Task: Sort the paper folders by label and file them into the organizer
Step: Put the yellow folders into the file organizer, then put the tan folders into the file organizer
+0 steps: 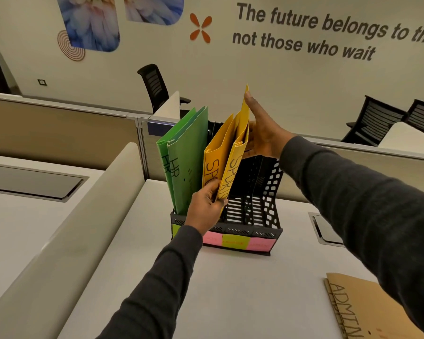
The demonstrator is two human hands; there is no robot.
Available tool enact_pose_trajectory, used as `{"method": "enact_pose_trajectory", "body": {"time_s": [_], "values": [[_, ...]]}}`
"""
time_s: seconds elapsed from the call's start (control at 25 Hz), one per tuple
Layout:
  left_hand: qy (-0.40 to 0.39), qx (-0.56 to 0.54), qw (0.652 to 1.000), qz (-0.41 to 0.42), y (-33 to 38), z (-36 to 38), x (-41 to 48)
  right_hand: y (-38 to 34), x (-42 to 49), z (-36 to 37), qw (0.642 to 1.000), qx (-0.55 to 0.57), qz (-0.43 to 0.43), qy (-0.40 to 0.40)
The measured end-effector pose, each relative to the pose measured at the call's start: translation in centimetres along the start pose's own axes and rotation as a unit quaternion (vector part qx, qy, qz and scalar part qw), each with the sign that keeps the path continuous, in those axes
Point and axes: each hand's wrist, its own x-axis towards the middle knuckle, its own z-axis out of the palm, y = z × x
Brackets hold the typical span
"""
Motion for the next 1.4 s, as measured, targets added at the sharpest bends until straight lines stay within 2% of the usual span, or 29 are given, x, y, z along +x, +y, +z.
{"method": "enact_pose_trajectory", "body": {"time_s": [0.12, 0.24, 0.4, 0.6, 0.72, 1.04, 1.24, 1.4], "values": [[0.021, 0.077, 0.996, -0.038, -0.5, 0.8, -0.4, 0.4, -0.3, 0.7, 0.995, -0.04, -0.005, 0.091], [0.055, 0.163, 0.981, -0.084, -1.5, 1.7, -1.6, 2.2, -0.7, 2.0, 0.992, -0.062, 0.032, 0.109], [0.111, 0.155, 0.978, -0.088, -1.5, 2.5, -3.3, 4.2, -2.5, 3.0, 0.993, 0.016, 0.021, 0.111], [0.17, 0.149, 0.972, -0.068, -0.4, 3.4, -7.0, 10.4, -6.8, 2.6, 0.99, -0.029, 0.006, 0.14], [0.142, 0.162, 0.972, -0.099, 0.1, 5.6, -11.0, 16.6, -12.1, 2.3, 0.991, -0.037, 0.019, 0.124], [-0.023, 0.167, 0.939, -0.3, 0.0, 17.7, -22.8, 32.8, -28.0, -4.6, 0.97, -0.181, 0.029, 0.16], [-0.08, 0.168, 0.914, -0.361, 0.5, 27.5, -28.0, 40.4, -36.7, -12.5, 0.939, -0.282, 0.013, 0.196], [-0.063, 0.145, 0.906, -0.393, 1.2, 33.3, -29.5, 45.6, -40.5, -18.2, 0.884, -0.39, 0.019, 0.257]]}}
